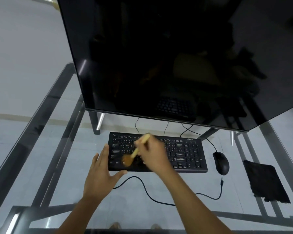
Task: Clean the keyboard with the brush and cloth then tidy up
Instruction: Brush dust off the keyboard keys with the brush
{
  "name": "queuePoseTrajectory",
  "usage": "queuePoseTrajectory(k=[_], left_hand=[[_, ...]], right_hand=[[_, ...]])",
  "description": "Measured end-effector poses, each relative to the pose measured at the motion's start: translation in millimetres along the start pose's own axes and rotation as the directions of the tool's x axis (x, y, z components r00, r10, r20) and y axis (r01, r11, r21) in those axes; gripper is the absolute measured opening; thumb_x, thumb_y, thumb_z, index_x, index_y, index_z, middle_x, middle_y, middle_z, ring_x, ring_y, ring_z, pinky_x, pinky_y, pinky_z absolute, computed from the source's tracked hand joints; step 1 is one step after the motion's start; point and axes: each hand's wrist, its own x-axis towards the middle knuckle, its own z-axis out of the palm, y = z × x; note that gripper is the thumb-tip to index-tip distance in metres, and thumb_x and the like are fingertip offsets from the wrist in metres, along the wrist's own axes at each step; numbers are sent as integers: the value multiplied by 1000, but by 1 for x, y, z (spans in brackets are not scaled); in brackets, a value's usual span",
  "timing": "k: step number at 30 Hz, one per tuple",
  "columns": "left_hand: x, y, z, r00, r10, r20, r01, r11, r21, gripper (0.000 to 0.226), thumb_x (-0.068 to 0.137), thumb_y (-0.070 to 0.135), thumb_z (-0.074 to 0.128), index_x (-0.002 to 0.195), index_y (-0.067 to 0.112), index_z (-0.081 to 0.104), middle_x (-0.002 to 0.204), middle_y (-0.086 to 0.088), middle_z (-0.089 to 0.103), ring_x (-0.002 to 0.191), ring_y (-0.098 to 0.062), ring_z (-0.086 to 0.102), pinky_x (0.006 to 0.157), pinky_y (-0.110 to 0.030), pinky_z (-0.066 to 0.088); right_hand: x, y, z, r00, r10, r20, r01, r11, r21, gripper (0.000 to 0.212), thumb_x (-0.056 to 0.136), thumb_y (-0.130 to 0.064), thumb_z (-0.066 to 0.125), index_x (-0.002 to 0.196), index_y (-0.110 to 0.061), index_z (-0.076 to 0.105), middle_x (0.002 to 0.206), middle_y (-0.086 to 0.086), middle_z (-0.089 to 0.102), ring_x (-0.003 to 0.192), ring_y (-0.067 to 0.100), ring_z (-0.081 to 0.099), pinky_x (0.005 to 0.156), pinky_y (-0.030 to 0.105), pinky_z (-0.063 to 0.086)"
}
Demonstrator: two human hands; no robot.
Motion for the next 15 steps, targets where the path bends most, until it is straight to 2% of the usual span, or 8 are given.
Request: queuePoseTrajectory(k=[2, 3, 5, 7, 9, 11, 13, 15], left_hand=[[1, 1, 1, 1000, 0, 2, 0, 1000, -24, 110, 67, 74, 63, 150, 35, 3, 150, 9, 34, 141, -26, 26, 99, -54, 45], [1, 1, 0, 1000, -1, -3, 1, 1000, -20, 110, 67, 74, 63, 150, 34, 3, 149, 8, 35, 140, -26, 27, 99, -54, 45], [0, -1, -1, 1000, -1, -10, 1, 1000, 2, 110, 68, 75, 62, 150, 33, 3, 149, 6, 34, 140, -28, 27, 100, -54, 45], [-1, 0, -1, 1000, 3, -5, -2, 1000, 9, 109, 68, 75, 61, 150, 33, 2, 151, 7, 32, 140, -28, 25, 100, -53, 44], [-2, 3, -2, 1000, 2, -5, -2, 1000, 3, 109, 69, 75, 61, 150, 34, 2, 152, 9, 30, 142, -27, 24, 101, -54, 43], [-2, 5, -3, 1000, -3, -9, 3, 1000, 1, 108, 69, 74, 61, 150, 35, 1, 153, 9, 29, 143, -26, 21, 103, -54, 41], [-1, 5, -4, 1000, -9, -10, 9, 1000, 14, 107, 69, 73, 61, 150, 34, 2, 153, 8, 29, 143, -26, 21, 104, -54, 41], [-2, 4, -4, 1000, -7, -3, 7, 1000, 14, 107, 70, 72, 62, 150, 32, 4, 153, 7, 30, 142, -27, 23, 103, -53, 42]], right_hand=[[8, 12, -18, 969, 35, -245, -28, 999, 32, 11, 96, -25, 56, 87, -19, 59, 70, -2, 66, 58, 15, 64, 52, 34, 55], [10, 14, -23, 958, 57, -279, -29, 994, 104, 11, 96, -24, 56, 87, -18, 58, 70, 0, 67, 59, 17, 65, 53, 34, 54], [9, 9, -20, 985, 105, -138, -71, 970, 233, 9, 96, -22, 55, 89, -18, 59, 75, 3, 69, 65, 17, 68, 60, 32, 59], [7, 7, -14, 999, 40, 25, -44, 988, 150, 8, 95, -21, 57, 91, -16, 61, 75, -1, 69, 64, 13, 67, 60, 27, 57], [12, 9, -17, 990, -84, -109, 83, 996, -9, 6, 95, -18, 58, 90, -18, 61, 78, -7, 67, 59, 4, 59, 54, 18, 47], [17, 9, -24, 949, -122, -290, 143, 989, 50, 15, 94, -11, 57, 87, -24, 60, 83, -8, 65, 61, 0, 56, 56, 13, 42], [21, 8, -25, 974, -59, -217, 92, 986, 142, 16, 94, -11, 57, 86, -25, 59, 78, -6, 67, 64, 8, 63, 59, 24, 54], [22, 12, -24, 998, -33, -46, 35, 998, 51, 8, 95, -16, 57, 89, -19, 61, 74, -1, 69, 65, 17, 66, 62, 35, 58]])
